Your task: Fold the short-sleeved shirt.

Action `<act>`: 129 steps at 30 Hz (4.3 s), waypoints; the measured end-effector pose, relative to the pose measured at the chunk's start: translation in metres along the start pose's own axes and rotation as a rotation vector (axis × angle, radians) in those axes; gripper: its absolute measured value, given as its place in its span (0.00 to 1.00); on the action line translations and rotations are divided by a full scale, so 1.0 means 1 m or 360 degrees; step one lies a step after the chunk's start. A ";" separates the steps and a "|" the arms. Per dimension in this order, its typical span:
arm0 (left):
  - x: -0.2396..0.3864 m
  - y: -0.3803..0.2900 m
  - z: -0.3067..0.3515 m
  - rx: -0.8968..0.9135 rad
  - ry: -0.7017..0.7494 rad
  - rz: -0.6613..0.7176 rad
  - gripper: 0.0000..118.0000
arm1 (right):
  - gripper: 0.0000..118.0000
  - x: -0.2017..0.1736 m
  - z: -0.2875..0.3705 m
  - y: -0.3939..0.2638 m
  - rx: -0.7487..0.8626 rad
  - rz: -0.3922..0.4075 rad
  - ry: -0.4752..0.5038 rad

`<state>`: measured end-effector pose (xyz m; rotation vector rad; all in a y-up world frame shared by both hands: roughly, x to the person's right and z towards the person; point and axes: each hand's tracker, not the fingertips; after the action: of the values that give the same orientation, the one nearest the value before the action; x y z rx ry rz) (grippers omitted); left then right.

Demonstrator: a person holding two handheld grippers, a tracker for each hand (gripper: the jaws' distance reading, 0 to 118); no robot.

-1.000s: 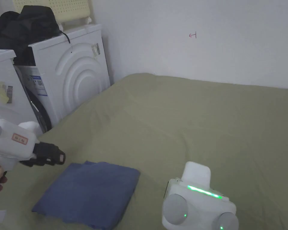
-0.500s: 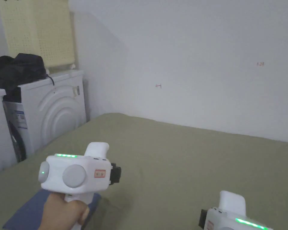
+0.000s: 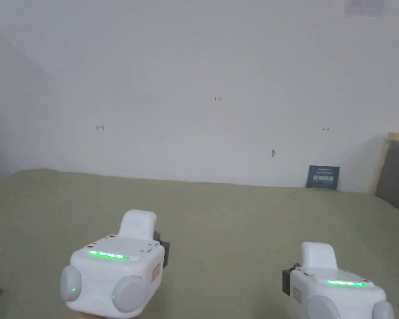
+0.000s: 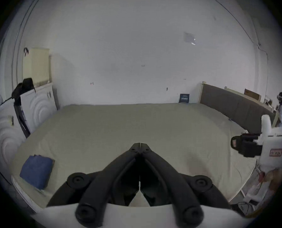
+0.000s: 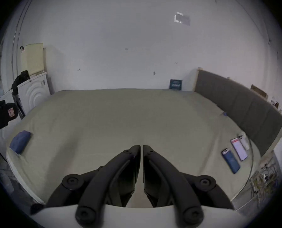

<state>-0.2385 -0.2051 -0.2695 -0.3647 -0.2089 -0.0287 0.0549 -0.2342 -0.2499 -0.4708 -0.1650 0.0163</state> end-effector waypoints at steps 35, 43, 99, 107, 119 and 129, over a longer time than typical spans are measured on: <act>-0.016 0.007 0.019 0.0190 0.0153 0.0095 1.00 | 1.00 0.007 0.029 0.011 0.0383 -0.0070 0.0008; -0.017 0.007 0.020 0.0231 0.0188 0.0085 1.00 | 1.00 0.004 0.029 0.013 0.0405 -0.0034 0.0011; -0.023 0.010 0.026 0.0310 0.0222 0.0149 1.00 | 1.00 0.003 0.034 0.019 0.0494 -0.0096 0.0098; -0.024 0.007 0.026 0.0298 0.0230 0.0140 1.00 | 1.00 0.004 0.031 0.016 0.0455 -0.0125 0.0096; -0.025 0.005 0.023 0.0274 0.0233 0.0162 1.00 | 1.00 0.005 0.026 0.016 0.0418 -0.0175 0.0088; -0.023 0.004 0.022 0.0268 0.0235 0.0137 1.00 | 1.00 0.003 0.027 0.019 0.0420 -0.0175 0.0062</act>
<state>-0.2653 -0.1936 -0.2557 -0.2025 -0.0488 0.0465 0.0534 -0.2048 -0.2339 -0.1982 -0.1477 -0.0779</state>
